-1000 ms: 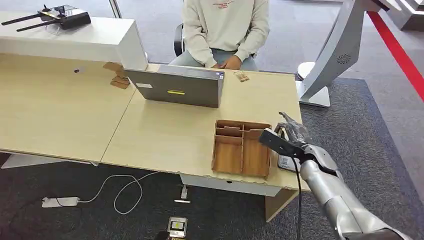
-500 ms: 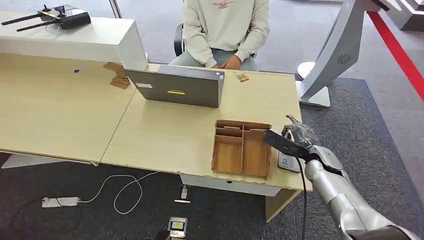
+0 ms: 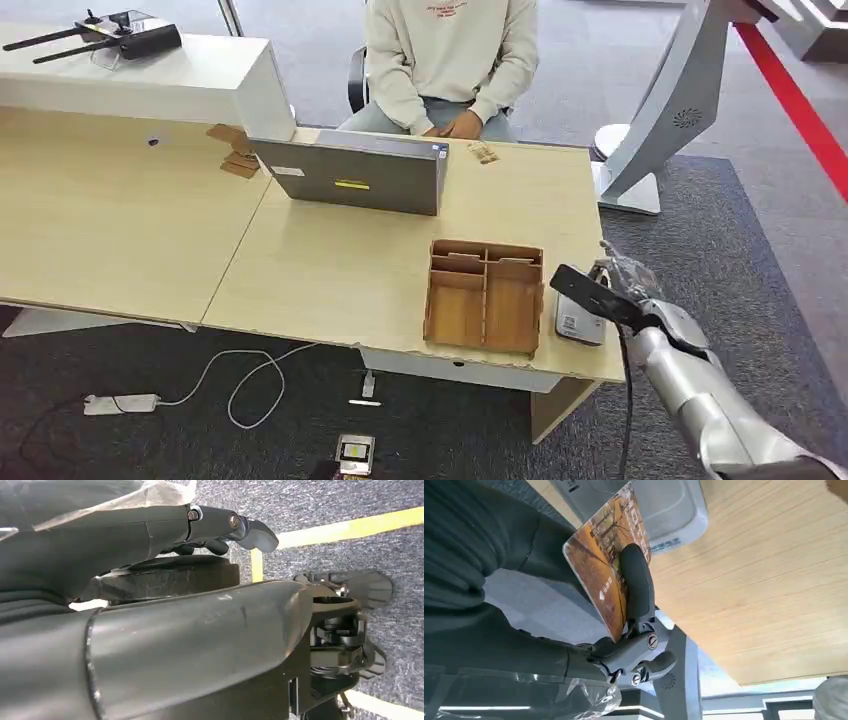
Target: Pass the card to the sensor for recognition and then transmit it.
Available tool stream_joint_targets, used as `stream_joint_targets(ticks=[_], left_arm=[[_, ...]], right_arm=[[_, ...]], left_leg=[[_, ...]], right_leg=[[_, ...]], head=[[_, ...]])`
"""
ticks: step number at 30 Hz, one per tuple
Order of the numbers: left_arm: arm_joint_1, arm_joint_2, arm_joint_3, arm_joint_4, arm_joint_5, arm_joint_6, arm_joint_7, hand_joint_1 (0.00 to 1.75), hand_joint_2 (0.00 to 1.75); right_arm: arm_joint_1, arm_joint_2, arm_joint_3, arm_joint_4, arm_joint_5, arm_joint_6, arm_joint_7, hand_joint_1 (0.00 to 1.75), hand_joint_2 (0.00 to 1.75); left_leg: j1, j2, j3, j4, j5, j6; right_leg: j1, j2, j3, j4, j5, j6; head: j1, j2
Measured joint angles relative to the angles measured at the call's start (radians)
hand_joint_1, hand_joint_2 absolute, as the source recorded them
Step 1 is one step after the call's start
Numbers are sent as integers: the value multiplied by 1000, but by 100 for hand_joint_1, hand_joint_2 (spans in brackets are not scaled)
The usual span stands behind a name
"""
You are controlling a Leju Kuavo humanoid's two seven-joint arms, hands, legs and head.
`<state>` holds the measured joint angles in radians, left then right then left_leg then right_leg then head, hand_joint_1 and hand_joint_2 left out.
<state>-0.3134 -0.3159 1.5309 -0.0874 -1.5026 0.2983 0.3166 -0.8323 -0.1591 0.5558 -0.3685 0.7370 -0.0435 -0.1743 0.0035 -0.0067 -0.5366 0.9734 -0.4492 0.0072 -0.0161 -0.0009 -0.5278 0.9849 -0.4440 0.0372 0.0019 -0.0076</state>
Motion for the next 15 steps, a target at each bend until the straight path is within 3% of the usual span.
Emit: stream_joint_targets(ticks=[15], left_arm=[[-5, 0, 0, 0, -4, 13, 31, 0, 0]], right_arm=[[9, -24, -7, 6, -13, -4, 10, 175, 175]], left_leg=[[0, 0, 1, 0, 0, 0]], right_leg=[[0, 0, 1, 0, 0, 0]], head=[[0, 0]])
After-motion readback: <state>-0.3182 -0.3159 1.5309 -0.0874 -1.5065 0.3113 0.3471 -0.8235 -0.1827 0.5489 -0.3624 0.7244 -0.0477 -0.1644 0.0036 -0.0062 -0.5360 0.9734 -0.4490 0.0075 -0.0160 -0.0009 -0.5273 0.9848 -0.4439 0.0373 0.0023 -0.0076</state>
